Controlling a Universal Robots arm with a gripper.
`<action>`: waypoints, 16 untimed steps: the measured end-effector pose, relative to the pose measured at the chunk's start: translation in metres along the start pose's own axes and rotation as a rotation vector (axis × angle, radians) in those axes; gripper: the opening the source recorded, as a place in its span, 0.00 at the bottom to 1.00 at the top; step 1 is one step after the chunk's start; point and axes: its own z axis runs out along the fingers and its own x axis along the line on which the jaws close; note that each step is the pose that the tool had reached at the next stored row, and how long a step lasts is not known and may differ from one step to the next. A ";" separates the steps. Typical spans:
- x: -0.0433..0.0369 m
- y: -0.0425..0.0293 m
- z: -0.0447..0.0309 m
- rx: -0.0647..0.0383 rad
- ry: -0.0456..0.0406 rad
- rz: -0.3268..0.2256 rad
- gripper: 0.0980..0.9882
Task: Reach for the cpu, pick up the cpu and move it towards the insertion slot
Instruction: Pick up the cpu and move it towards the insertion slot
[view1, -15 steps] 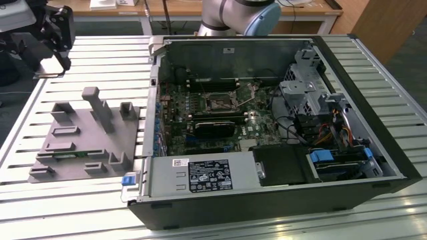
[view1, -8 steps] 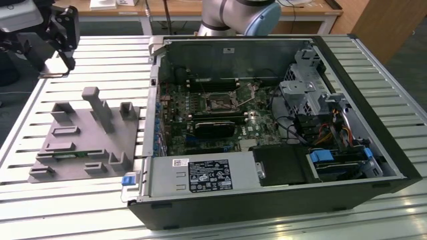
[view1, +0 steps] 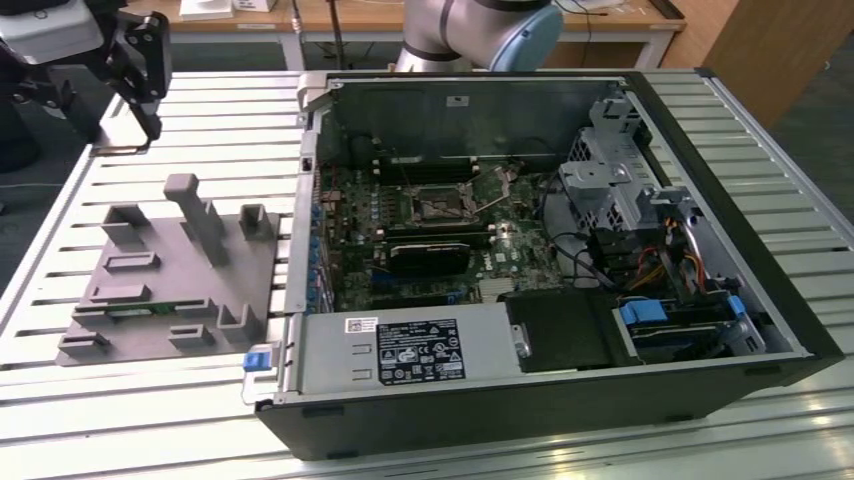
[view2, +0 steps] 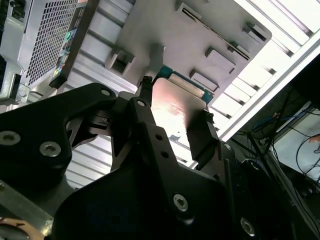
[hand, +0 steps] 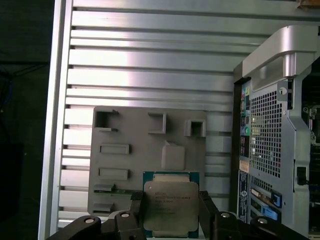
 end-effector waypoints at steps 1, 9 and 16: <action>-0.0009 0.0000 0.0000 0.000 0.0000 0.000 0.48; -0.0079 -0.0002 0.0000 0.000 0.0000 0.000 0.48; -0.0139 -0.0004 0.0000 0.000 0.0000 0.000 0.48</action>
